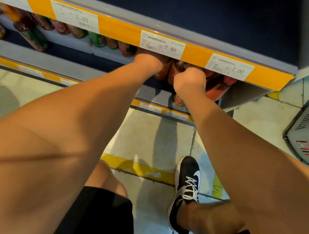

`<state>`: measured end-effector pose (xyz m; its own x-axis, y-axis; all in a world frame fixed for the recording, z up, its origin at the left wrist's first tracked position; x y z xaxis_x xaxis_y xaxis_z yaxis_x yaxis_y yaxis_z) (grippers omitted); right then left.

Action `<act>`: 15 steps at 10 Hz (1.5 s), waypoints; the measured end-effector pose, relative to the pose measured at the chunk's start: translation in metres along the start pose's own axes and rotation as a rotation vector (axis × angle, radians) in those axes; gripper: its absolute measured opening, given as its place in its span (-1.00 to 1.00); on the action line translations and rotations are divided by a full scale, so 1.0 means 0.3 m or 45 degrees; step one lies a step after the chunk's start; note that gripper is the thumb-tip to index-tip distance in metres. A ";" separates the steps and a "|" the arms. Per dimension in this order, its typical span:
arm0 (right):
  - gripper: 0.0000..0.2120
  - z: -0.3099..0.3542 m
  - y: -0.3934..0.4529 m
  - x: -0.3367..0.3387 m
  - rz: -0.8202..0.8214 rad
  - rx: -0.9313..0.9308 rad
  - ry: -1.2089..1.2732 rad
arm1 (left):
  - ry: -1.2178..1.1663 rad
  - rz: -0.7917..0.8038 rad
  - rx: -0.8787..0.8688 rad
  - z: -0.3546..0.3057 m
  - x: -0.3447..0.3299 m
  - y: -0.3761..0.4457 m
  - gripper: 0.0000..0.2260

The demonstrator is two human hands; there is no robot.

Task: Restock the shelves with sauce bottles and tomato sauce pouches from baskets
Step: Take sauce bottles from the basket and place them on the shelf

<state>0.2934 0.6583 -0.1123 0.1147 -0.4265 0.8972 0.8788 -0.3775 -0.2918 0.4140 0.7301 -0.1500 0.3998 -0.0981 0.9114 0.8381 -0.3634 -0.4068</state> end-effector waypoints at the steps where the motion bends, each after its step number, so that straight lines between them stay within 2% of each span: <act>1: -0.72 -0.035 -0.018 0.024 -0.124 -0.148 0.410 | -0.404 0.112 0.202 0.041 0.055 -0.132 -0.64; 2: -0.79 -0.023 -0.037 0.038 -0.106 -0.098 0.414 | -0.681 0.069 0.182 0.076 0.054 -0.198 -0.76; 3: -0.77 -0.014 -0.082 0.064 -0.148 -0.026 0.466 | -1.063 0.039 0.260 0.150 0.015 -0.273 -0.84; 4: -0.62 -0.009 -0.122 0.066 -0.096 0.078 0.488 | -1.184 0.058 0.218 0.181 -0.007 -0.403 -0.80; 6: -0.28 -0.013 -0.233 -0.030 0.192 0.262 0.430 | -1.206 0.033 0.239 0.270 -0.048 -0.654 -0.69; 7: -0.29 0.010 -0.296 -0.034 0.275 0.378 0.318 | -1.147 -0.044 0.286 0.313 -0.009 -0.737 -0.65; 8: -0.38 0.065 -0.327 0.041 0.297 0.495 0.338 | -1.125 -0.117 0.327 0.332 0.101 -0.799 -0.65; 9: -0.48 0.088 -0.391 0.176 0.305 0.517 0.459 | -1.140 -0.132 0.347 0.317 0.238 -0.904 -0.61; 10: -0.56 0.089 -0.530 0.339 0.350 0.489 0.568 | -1.074 -0.100 0.353 0.292 0.342 -1.063 -0.63; 11: -0.57 0.060 -0.677 0.502 0.424 0.415 0.588 | -1.020 0.019 0.373 0.273 0.403 -1.241 -0.68; 12: -0.50 0.007 -0.845 0.695 0.434 0.286 0.561 | -0.980 0.155 0.367 0.267 0.456 -1.430 -0.73; 13: -0.57 -0.051 -1.059 0.906 0.359 0.157 0.576 | -0.944 0.212 0.369 0.272 0.555 -1.617 -0.71; 14: -0.78 -0.112 -1.303 1.084 0.272 0.079 0.563 | -0.816 0.273 0.353 0.266 0.676 -1.799 -0.67; 15: -0.72 -0.235 -1.558 1.154 0.218 -0.077 0.571 | -0.753 0.331 0.309 0.243 0.805 -1.949 -0.70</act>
<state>-0.1103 0.6290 0.3113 0.0330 -0.7942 0.6068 0.8348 -0.3119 -0.4537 0.0475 0.9864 0.3032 0.6767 0.3932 0.6224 0.7192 -0.1723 -0.6731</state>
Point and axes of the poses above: each hand's wrist, its own y-axis towards the middle knuckle, its own x-axis out of the back of the hand, z = x × y, the point moved 8 cm from there along y, towards the middle knuckle, and after that the axes turned 14 degrees about x, right-handed, at the moved point
